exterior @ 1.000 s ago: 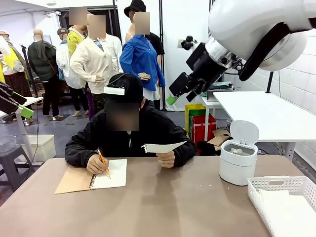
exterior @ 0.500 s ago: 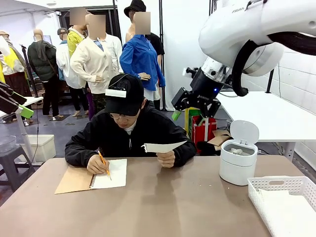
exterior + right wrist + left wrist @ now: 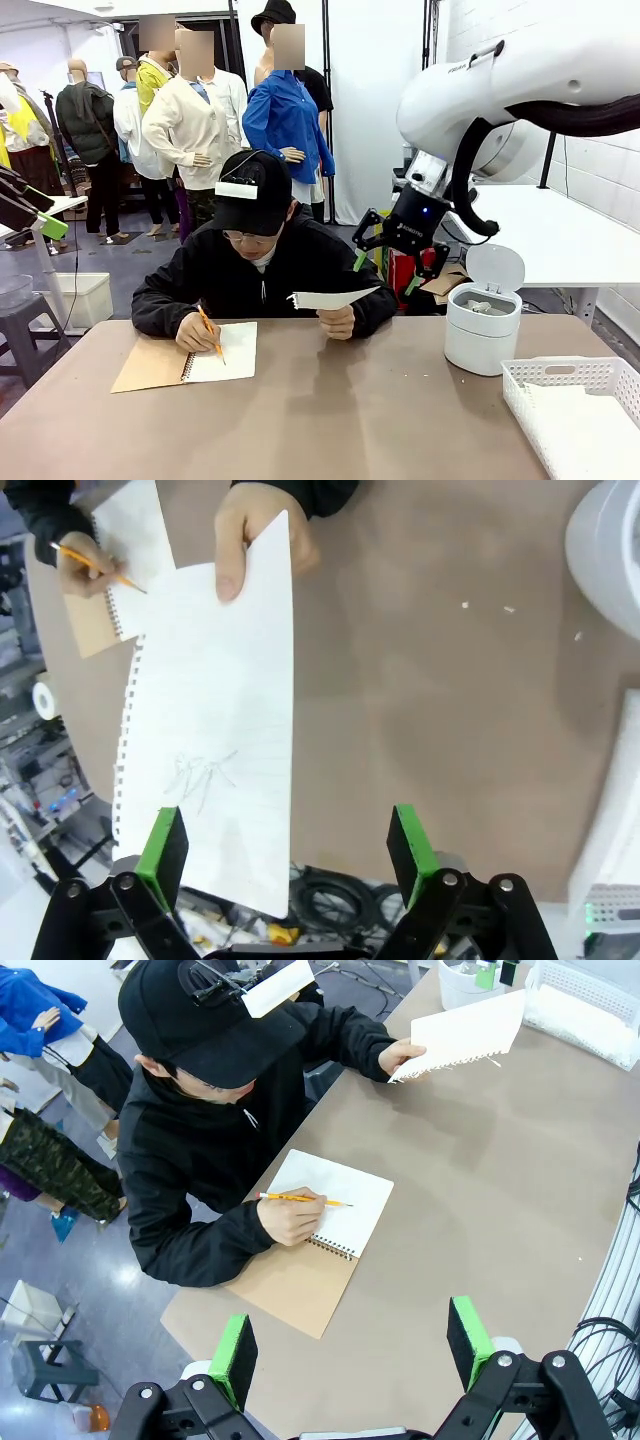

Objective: Sort the paper based on its condition.
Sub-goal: If a person hands you a paper, place it in the Organizing basket , and if it's crumpled, put it in the Trash can.

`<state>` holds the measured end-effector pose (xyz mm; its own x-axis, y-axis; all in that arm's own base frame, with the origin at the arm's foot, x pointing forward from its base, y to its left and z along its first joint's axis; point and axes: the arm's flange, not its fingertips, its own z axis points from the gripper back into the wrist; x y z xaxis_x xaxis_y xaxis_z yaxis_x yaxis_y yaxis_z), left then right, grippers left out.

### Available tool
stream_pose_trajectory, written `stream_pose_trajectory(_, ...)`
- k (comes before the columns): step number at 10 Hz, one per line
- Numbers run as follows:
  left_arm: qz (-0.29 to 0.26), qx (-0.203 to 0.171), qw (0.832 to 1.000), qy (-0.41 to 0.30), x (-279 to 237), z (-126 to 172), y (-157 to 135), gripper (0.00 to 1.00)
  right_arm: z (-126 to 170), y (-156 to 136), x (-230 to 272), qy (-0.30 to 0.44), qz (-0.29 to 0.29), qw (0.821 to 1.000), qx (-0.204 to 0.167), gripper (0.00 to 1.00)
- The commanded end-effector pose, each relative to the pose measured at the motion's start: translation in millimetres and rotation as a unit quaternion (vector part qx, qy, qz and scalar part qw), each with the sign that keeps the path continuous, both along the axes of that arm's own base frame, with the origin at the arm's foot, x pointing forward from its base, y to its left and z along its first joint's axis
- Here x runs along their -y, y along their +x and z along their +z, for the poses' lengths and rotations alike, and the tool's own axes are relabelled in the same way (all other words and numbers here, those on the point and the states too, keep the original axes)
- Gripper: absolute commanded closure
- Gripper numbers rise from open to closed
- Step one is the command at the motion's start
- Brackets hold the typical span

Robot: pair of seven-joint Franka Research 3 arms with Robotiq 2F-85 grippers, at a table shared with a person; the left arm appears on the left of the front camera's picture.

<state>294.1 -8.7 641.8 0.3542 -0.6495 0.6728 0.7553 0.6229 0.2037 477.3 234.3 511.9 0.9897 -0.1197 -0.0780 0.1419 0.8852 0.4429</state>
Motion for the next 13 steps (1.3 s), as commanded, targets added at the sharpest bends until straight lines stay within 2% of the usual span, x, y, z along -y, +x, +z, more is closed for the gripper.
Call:
stream_pose_trajectory(1, 0.003, 0.004, 1.000, -0.001, -0.7, 0.1, 1.3, 0.00, 6.8, -1.8, 3.1, -0.013, 0.013, 1.000, 0.012, 0.00)
stream_pose_trajectory(5, 0.003, 0.004, 1.000, -0.001, -0.7, 0.1, 1.3, 0.00, 4.8, -1.2, 0.8, -0.003, 0.004, 1.000, 0.007, 0.00)
stream_pose_trajectory(7, 0.003, 0.004, 1.000, -0.001, -0.7, 0.1, 1.3, 0.00, -24.9, 20.1, 1.4, 0.062, -0.047, 0.996, -0.038, 0.00)
stream_pose_trajectory(9, 0.003, 0.004, 1.000, -0.001, -0.7, 0.1, 1.3, 0.00, -36.9, 35.8, 9.0, 0.111, -0.081, 0.987, -0.080, 0.00)
stream_pose_trajectory(12, 0.003, 0.004, 1.000, -0.001, -0.7, 0.1, 1.3, 0.00, -60.0, 47.6, 10.8, 0.169, -0.095, 0.973, -0.126, 0.00)
stream_pose_trajectory(13, 0.003, 0.004, 1.000, -0.001, -0.7, 0.1, 1.3, 0.00, -73.3, 51.1, 6.8, 0.176, -0.106, 0.970, -0.131, 0.00)
